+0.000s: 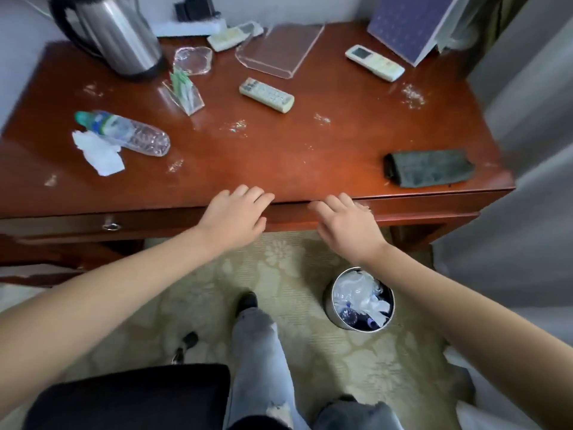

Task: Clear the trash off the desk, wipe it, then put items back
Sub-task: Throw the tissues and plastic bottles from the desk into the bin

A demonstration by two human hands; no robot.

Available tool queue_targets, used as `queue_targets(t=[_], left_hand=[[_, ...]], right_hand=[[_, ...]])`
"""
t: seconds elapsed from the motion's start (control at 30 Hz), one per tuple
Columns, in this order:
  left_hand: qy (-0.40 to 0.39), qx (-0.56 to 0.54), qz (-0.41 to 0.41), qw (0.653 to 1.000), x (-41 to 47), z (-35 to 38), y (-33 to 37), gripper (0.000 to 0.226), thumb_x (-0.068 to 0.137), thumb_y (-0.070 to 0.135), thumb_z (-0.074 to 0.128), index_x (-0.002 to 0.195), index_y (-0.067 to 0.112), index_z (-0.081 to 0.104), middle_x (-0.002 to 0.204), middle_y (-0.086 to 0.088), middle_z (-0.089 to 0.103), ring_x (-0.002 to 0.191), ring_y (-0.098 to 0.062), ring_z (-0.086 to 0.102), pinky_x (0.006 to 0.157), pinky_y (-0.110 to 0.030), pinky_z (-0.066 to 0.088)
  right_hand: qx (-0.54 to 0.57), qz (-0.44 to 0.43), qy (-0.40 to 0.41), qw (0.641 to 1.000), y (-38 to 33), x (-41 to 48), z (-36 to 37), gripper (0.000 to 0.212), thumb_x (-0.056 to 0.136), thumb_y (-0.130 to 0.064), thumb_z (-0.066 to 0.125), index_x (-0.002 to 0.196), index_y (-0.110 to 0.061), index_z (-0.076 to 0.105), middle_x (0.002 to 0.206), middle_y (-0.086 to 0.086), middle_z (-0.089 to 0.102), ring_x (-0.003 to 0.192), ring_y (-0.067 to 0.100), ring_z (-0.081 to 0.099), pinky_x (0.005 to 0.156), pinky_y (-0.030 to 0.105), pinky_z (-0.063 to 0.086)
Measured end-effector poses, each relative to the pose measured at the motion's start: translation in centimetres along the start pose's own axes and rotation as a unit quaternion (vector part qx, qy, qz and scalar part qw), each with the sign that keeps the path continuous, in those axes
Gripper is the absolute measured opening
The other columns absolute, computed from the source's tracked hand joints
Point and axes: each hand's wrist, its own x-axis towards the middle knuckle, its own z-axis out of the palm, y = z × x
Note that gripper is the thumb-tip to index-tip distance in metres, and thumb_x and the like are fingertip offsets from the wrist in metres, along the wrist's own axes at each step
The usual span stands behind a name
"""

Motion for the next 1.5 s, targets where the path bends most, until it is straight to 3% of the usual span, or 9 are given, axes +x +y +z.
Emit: queue_targets(t=[0.23,0.33,0.6,0.73,0.93,1.07,1.17,1.27,1.5], left_hand=[[-0.010,0.040,-0.042,0.998,-0.5,0.8,-15.6,0.047,0.081,0.028,0.060,0.125,0.011,0.057,0.118,-0.007,0.062,0.098,-0.027,0.060,0.074,-0.039,0.047],[-0.010,0.042,-0.062,0.997,-1.0,1.9,-22.8,0.053,0.077,0.031,0.066,0.124,0.008,0.057,0.122,-0.011,0.060,0.102,-0.029,0.059,0.080,-0.039,0.047],[-0.047,0.005,-0.172,0.984,-3.2,5.4,-39.2,0.058,0.081,0.047,0.053,0.113,-0.001,0.053,0.112,-0.022,0.054,0.100,-0.039,0.053,0.084,-0.046,0.045],[-0.103,-0.077,-0.234,0.964,-2.8,8.3,-42.6,0.089,0.085,0.058,0.050,0.145,0.003,0.016,0.154,-0.020,0.013,0.141,-0.036,0.014,0.113,-0.045,0.014],[-0.137,-0.147,-0.154,0.967,-0.5,10.4,-43.1,0.098,0.084,0.064,0.044,0.147,0.019,-0.016,0.155,-0.016,-0.016,0.143,-0.029,-0.016,0.115,-0.037,-0.008],[-0.119,-0.139,-0.048,0.982,1.4,10.5,-41.7,0.078,0.089,0.058,0.042,0.149,0.032,-0.002,0.157,-0.011,-0.014,0.144,-0.026,-0.014,0.114,-0.033,-0.009],[-0.074,-0.175,0.029,0.981,3.1,10.1,-40.2,0.056,0.088,0.035,0.060,0.140,0.024,0.042,0.153,-0.014,0.026,0.142,-0.032,0.021,0.114,-0.038,0.016],[-0.036,-0.188,0.108,0.975,4.6,9.4,-39.7,0.042,0.059,0.008,0.083,0.099,0.012,0.069,0.100,-0.009,0.067,0.097,-0.031,0.064,0.073,-0.035,0.055],[-0.041,-0.373,0.053,0.925,9.3,4.6,-38.7,0.024,0.089,0.010,0.056,0.112,0.010,0.057,0.104,0.004,0.050,0.094,-0.020,0.053,0.071,-0.027,0.034]], right_hand=[[-0.029,-0.043,-0.015,0.999,-6.4,12.2,2.7,0.043,0.077,-0.026,0.040,0.113,-0.014,0.060,0.095,0.005,0.062,0.079,0.027,0.057,0.060,0.031,0.048],[-0.007,-0.056,-0.036,0.998,-10.1,18.1,4.6,0.046,0.075,-0.023,0.061,0.120,-0.013,0.056,0.107,0.007,0.062,0.083,0.029,0.058,0.064,0.033,0.050],[0.057,-0.068,-0.101,0.991,-21.5,33.0,9.0,0.067,0.072,-0.033,0.072,0.131,-0.009,0.049,0.131,0.014,0.053,0.111,0.038,0.053,0.087,0.047,0.050],[0.054,-0.035,-0.177,0.982,-24.7,37.9,10.5,0.085,0.082,-0.048,0.059,0.148,-0.023,0.012,0.153,0.007,0.021,0.133,0.033,0.029,0.104,0.047,0.030],[0.112,0.039,-0.180,0.977,-22.5,39.2,11.1,0.082,0.083,-0.041,0.058,0.148,-0.030,0.009,0.126,0.005,0.047,0.112,0.030,0.051,0.079,0.039,0.047],[0.175,0.131,-0.116,0.969,-19.1,38.1,9.7,0.082,0.081,-0.040,0.063,0.146,-0.033,0.014,0.134,0.001,0.047,0.092,0.026,0.061,0.072,0.036,0.049],[0.213,0.182,-0.089,0.956,-17.7,37.5,8.8,0.081,0.081,-0.040,0.065,0.145,-0.033,0.016,0.135,0.002,0.047,0.079,0.022,0.061,0.073,0.036,0.050],[0.252,0.207,-0.076,0.942,-17.0,36.5,8.3,0.082,0.080,-0.039,0.066,0.145,-0.033,0.016,0.137,0.002,0.046,0.081,0.018,0.057,0.075,0.032,0.046],[0.283,0.235,-0.043,0.929,-15.2,33.0,6.2,0.082,0.076,-0.038,0.070,0.142,-0.036,0.021,0.138,-0.008,0.045,0.108,0.019,0.056,0.084,0.038,0.050]])
